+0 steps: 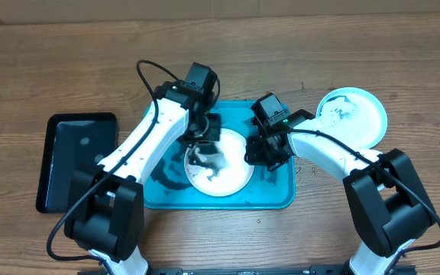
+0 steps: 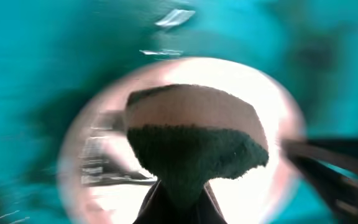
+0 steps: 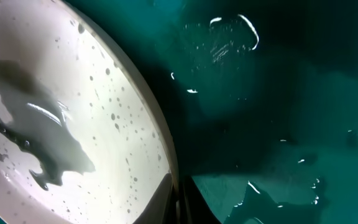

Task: Clean dirty plates on tray and stack at the side
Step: 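Scrub the pinkish plate with the sponge while the right gripper holds it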

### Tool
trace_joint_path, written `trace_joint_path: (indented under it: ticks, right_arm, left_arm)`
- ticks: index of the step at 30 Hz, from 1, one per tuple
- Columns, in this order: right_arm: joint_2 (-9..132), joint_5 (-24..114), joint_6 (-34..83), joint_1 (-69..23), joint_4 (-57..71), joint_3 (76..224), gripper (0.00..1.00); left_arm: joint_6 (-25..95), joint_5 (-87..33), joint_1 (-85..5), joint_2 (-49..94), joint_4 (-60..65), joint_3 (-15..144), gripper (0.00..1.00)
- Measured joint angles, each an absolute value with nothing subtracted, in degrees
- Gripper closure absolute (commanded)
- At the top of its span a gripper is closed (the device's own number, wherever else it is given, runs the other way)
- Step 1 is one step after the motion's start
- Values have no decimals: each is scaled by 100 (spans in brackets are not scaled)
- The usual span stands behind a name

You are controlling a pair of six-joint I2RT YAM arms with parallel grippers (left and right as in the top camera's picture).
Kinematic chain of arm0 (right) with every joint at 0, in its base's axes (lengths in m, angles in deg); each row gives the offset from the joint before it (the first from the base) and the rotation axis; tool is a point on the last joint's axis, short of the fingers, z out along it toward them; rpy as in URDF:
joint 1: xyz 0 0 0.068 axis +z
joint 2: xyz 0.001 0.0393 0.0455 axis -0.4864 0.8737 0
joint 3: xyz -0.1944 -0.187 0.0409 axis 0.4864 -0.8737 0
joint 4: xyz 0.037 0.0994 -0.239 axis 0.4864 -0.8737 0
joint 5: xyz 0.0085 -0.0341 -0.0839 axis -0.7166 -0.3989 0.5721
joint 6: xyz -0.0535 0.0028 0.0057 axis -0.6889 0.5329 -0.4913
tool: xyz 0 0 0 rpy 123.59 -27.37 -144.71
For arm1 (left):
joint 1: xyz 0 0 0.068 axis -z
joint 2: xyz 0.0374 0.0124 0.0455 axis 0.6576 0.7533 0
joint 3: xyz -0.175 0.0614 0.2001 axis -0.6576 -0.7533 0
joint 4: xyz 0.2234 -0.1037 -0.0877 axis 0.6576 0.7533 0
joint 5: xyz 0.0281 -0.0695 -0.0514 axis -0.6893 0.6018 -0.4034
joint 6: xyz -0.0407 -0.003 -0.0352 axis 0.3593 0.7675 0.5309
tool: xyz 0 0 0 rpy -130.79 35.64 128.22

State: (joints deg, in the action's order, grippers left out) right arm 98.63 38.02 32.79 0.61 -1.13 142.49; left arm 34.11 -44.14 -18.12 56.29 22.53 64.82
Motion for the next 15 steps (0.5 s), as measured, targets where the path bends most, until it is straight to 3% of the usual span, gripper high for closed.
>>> trace_joint_path:
  ticks: [7, 15]
  right_arm:
    - [9863, 3802, 3314, 61, -96, 14249, 96]
    - [9871, 3793, 3316, 66, -129, 14249, 96]
  left_arm:
    - [3501, -3806, -1521, 5631, 1634, 5642, 96]
    - [4087, -5087, -1534, 5661, 1575, 4980, 96]
